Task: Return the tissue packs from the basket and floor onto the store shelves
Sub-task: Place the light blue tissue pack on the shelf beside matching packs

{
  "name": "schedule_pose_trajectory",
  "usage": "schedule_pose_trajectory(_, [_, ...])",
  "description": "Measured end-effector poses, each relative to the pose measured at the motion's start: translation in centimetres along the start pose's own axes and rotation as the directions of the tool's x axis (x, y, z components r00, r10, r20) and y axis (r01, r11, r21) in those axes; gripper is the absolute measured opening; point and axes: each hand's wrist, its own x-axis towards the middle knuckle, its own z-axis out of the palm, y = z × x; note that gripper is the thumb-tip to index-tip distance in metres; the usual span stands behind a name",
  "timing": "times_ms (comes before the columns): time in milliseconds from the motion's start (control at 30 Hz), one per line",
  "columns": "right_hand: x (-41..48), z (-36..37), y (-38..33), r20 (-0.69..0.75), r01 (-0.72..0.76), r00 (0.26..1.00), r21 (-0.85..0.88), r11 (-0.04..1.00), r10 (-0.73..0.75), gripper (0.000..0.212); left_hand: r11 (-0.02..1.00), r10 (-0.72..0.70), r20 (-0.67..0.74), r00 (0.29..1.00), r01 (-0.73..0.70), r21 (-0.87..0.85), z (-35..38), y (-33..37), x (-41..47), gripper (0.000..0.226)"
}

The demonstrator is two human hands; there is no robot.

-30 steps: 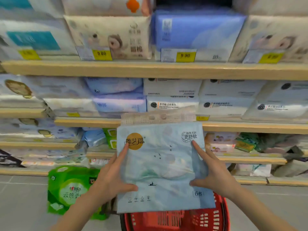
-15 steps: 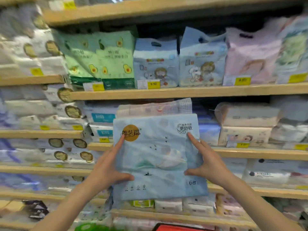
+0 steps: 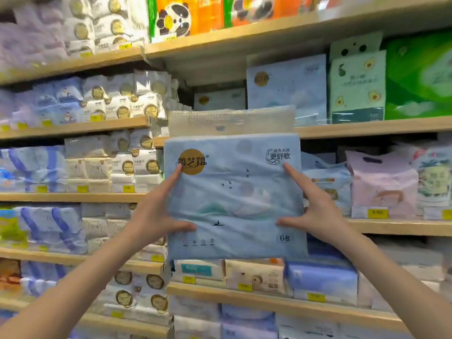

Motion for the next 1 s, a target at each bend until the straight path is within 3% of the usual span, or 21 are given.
schedule_pose_trajectory(400, [13.1, -2.1, -0.1, -0.103, 0.177, 0.979, 0.008, 0.984, -0.175, 0.107, 0.989, 0.151, -0.229, 0.962, -0.146, 0.037, -3.5, -0.8, 11.9, 0.123])
schedule_pose_trajectory(733, [23.2, -1.6, -2.5, -0.204, 0.365, 0.910, -0.020, 0.931, -0.362, 0.110, 0.958, 0.287, -0.360, 0.888, -0.256, 0.131, -8.9, -2.4, 19.1, 0.123])
schedule_pose_trajectory(1000, [29.7, 0.4, -4.3, -0.293, 0.429, 0.853, -0.075, 0.900, -0.431, 0.110, 0.910, 0.397, -0.410, 0.821, -0.409, 0.064, -11.8, -6.5, 26.2, 0.122])
